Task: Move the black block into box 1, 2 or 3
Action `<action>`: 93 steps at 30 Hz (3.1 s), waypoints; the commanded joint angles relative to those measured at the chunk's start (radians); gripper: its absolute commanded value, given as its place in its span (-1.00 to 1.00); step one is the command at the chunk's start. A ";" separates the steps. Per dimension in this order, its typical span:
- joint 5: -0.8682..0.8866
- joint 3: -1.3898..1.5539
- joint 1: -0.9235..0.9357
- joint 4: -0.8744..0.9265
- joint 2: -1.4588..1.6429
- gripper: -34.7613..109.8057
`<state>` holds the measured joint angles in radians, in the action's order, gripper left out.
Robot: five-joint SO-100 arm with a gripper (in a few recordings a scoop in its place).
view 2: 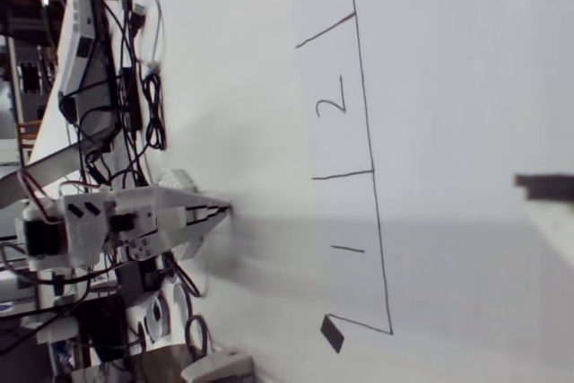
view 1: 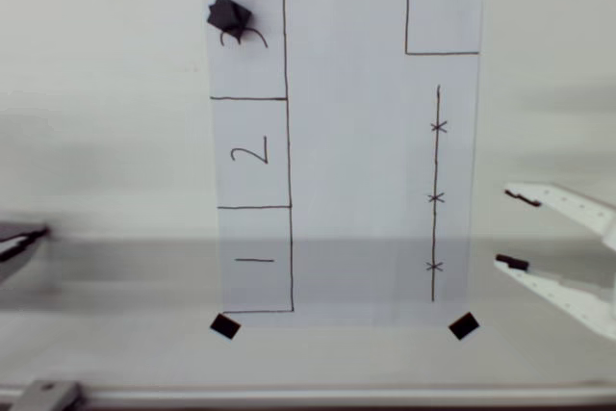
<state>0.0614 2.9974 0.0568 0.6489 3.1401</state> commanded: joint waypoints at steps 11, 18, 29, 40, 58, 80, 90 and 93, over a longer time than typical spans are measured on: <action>-0.006 0.103 0.011 -0.072 0.091 -0.21; -0.012 0.109 0.009 -0.051 0.091 -0.21; -0.178 0.109 0.008 0.288 0.091 -0.21; -0.198 0.109 0.008 0.606 0.091 -0.22; -0.089 0.109 -0.002 0.693 0.091 -0.40; -0.086 0.109 -0.003 0.693 0.092 -0.51; -0.086 0.109 -0.003 0.693 0.092 -0.51; -0.086 0.109 -0.003 0.693 0.092 -0.51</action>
<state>-0.0245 3.0971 0.0614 1.3192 3.2306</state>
